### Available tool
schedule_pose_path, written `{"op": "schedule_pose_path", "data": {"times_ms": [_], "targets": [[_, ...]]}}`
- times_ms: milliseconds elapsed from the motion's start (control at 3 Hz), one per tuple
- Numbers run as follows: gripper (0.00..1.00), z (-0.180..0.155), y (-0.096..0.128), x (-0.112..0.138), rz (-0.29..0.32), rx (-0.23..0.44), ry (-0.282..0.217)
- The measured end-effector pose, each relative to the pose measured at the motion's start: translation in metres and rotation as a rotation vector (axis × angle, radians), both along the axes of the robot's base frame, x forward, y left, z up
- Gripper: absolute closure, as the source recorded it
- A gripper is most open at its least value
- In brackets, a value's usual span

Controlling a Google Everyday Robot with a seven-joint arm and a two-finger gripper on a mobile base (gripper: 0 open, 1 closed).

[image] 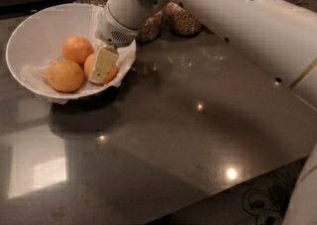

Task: Pick orange from white bowl

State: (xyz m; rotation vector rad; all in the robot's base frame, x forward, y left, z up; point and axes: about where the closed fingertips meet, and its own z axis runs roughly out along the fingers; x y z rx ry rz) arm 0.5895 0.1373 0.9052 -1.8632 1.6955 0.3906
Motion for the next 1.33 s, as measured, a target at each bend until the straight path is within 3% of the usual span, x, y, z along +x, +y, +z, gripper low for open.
{"op": "schedule_pose_path", "data": {"times_ms": [1333], "targets": [[0.21, -0.042, 0.016, 0.010, -0.004, -0.034, 0.092]]}}
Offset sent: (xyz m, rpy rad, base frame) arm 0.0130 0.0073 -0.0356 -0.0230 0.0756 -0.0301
